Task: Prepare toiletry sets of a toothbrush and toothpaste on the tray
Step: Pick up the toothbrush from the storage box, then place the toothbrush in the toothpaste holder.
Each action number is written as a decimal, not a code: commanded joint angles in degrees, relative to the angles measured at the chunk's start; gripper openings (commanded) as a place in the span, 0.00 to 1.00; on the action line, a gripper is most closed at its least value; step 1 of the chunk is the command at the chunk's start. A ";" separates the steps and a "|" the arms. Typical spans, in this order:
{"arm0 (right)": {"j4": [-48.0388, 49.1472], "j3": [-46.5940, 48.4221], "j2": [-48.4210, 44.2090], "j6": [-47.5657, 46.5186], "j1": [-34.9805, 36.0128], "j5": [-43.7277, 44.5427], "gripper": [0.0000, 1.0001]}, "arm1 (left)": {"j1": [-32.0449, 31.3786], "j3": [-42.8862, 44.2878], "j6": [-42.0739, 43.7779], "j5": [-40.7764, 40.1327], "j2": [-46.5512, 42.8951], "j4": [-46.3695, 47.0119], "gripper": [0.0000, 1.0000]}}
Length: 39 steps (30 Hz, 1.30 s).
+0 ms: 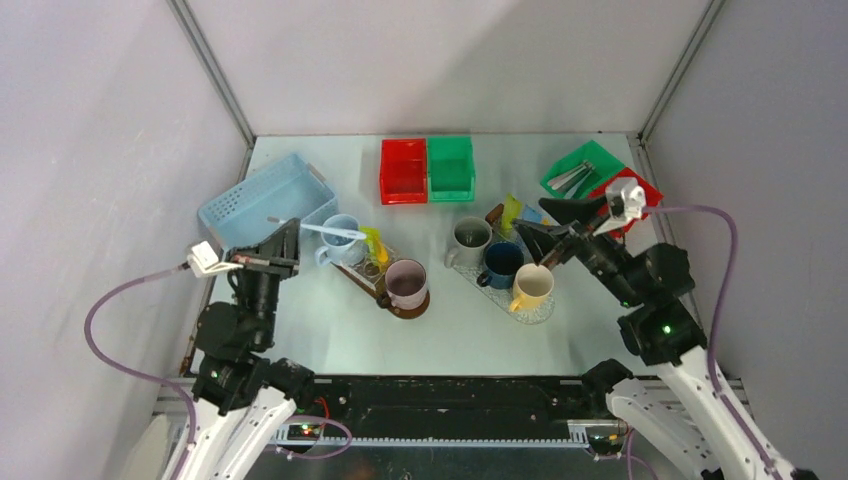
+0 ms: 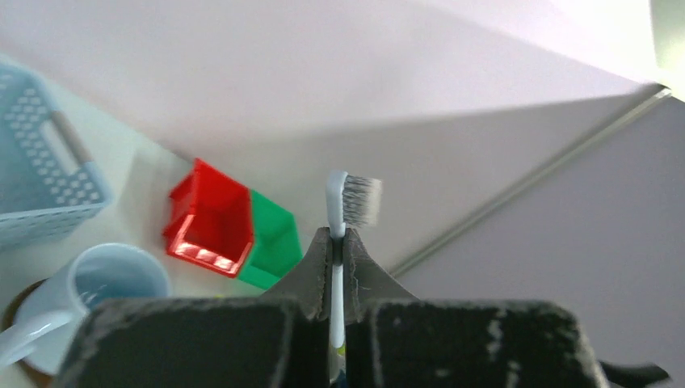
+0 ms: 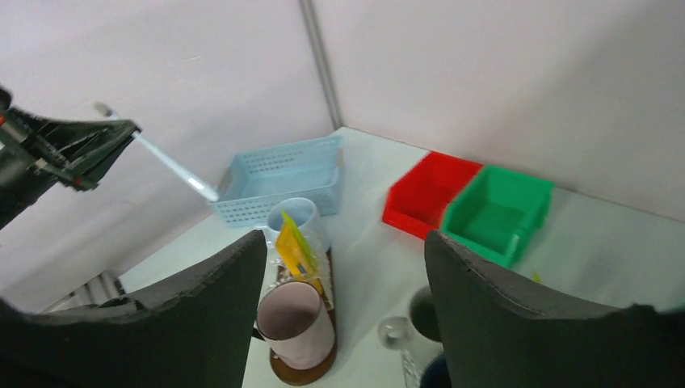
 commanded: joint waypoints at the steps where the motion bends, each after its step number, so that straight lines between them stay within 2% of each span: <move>1: -8.28 -1.77 -6.47 -0.35 -2.68 5.68 0.76 | 0.24 -3.63 1.30 -10.41 -5.69 -2.17 0.00; 6: -14.91 -2.03 -11.57 -1.46 -4.37 12.03 0.87 | 0.29 -7.79 2.22 -17.28 -10.25 -3.46 0.02; 9: -19.02 -2.53 -14.76 -1.07 -4.46 19.91 0.94 | 0.29 -10.33 2.11 -22.20 -10.50 -4.76 0.07; 13: -21.67 -3.99 -18.17 -3.13 -4.48 27.35 0.98 | 0.27 -12.70 1.23 -24.47 -9.16 -6.27 0.08; 18: -22.54 -6.62 -21.84 -6.29 -4.54 33.24 0.99 | 0.29 -17.10 1.36 -25.32 -9.11 -0.59 0.09; 32: -18.44 -15.53 -33.10 -9.66 -4.69 38.54 0.99 | -0.55 -27.93 8.49 -20.04 -3.60 24.14 0.05; 39: -19.15 -15.61 -33.50 -9.46 -5.18 38.39 0.99 | -2.55 -29.01 8.70 -20.69 -3.87 24.16 0.03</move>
